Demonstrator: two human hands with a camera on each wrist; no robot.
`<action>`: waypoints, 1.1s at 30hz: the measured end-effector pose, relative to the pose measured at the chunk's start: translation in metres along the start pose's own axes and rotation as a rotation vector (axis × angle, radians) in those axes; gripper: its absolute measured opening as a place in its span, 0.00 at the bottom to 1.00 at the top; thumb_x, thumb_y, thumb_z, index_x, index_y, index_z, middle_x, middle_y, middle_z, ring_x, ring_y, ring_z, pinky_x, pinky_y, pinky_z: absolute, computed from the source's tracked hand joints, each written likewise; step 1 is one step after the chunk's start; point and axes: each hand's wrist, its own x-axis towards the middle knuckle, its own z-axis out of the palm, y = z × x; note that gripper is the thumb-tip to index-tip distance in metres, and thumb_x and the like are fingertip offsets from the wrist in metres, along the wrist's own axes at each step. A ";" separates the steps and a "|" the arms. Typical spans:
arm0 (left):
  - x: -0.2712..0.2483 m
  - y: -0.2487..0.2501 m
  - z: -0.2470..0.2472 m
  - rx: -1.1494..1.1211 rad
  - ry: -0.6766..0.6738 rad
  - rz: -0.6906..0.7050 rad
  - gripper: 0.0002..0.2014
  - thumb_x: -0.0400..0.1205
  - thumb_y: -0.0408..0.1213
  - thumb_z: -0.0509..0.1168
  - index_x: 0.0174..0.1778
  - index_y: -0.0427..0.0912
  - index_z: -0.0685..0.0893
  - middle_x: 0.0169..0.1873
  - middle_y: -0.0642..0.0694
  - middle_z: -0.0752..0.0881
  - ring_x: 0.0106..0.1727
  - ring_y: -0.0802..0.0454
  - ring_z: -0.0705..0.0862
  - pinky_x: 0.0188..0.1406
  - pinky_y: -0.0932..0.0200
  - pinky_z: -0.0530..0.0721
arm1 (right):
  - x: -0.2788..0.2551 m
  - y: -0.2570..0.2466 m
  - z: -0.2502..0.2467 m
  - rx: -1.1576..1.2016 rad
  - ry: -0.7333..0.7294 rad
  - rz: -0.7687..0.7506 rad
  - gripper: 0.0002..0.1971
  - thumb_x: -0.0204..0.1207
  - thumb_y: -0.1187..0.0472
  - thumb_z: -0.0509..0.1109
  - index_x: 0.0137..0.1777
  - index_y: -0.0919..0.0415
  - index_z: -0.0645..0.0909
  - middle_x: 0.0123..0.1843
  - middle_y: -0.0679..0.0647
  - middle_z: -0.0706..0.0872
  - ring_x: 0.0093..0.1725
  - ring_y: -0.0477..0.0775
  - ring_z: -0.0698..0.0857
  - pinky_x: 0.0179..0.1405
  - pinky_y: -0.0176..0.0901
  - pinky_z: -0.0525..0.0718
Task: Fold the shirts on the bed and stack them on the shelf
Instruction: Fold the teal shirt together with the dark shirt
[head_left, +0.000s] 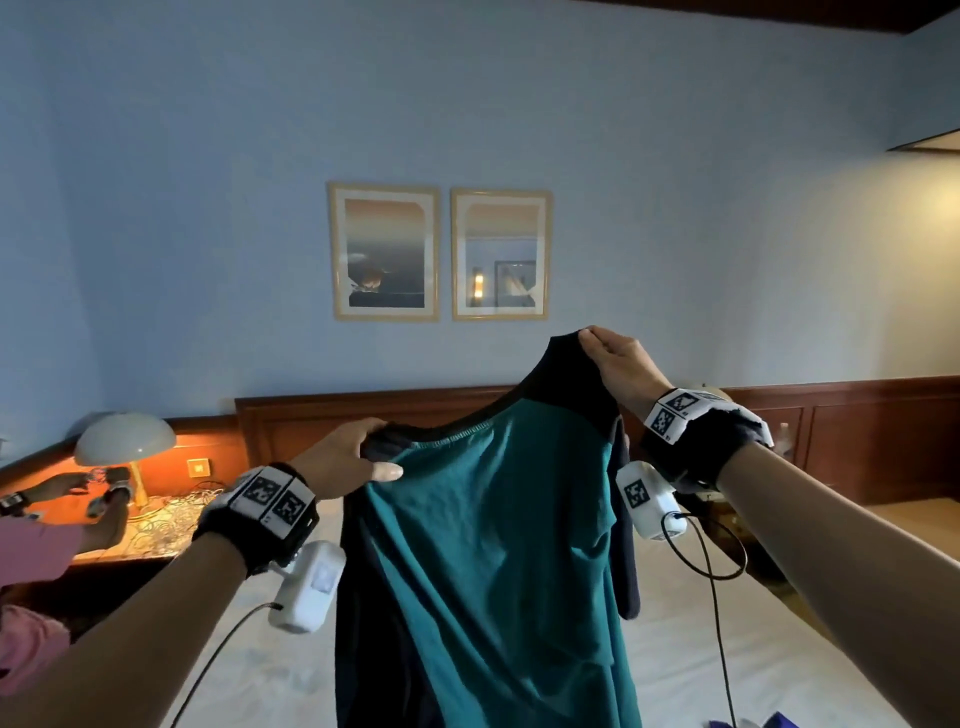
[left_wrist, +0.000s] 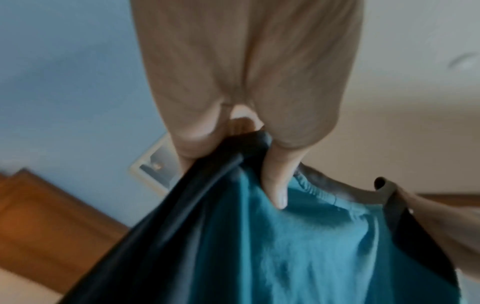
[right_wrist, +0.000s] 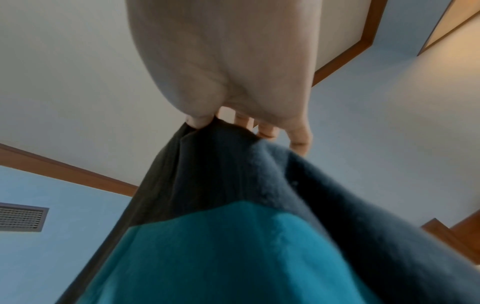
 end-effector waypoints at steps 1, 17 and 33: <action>0.004 0.001 -0.006 0.088 -0.004 0.005 0.12 0.70 0.38 0.78 0.44 0.54 0.84 0.44 0.55 0.88 0.46 0.58 0.84 0.57 0.59 0.80 | -0.001 0.000 -0.002 -0.025 0.009 -0.008 0.14 0.87 0.59 0.60 0.39 0.59 0.77 0.31 0.47 0.75 0.24 0.35 0.72 0.29 0.28 0.73; 0.010 0.043 -0.054 -0.156 0.330 0.055 0.13 0.82 0.31 0.60 0.39 0.47 0.89 0.42 0.47 0.88 0.48 0.50 0.84 0.54 0.57 0.77 | -0.014 0.017 -0.024 -0.186 0.170 0.075 0.09 0.66 0.60 0.83 0.34 0.52 0.84 0.39 0.52 0.90 0.38 0.48 0.87 0.45 0.44 0.87; 0.002 0.021 -0.027 0.047 0.318 0.126 0.12 0.90 0.33 0.52 0.44 0.50 0.74 0.38 0.42 0.80 0.38 0.49 0.76 0.39 0.56 0.72 | -0.006 0.007 -0.009 -0.176 0.052 0.069 0.14 0.84 0.59 0.61 0.36 0.55 0.77 0.33 0.49 0.78 0.38 0.51 0.75 0.37 0.42 0.73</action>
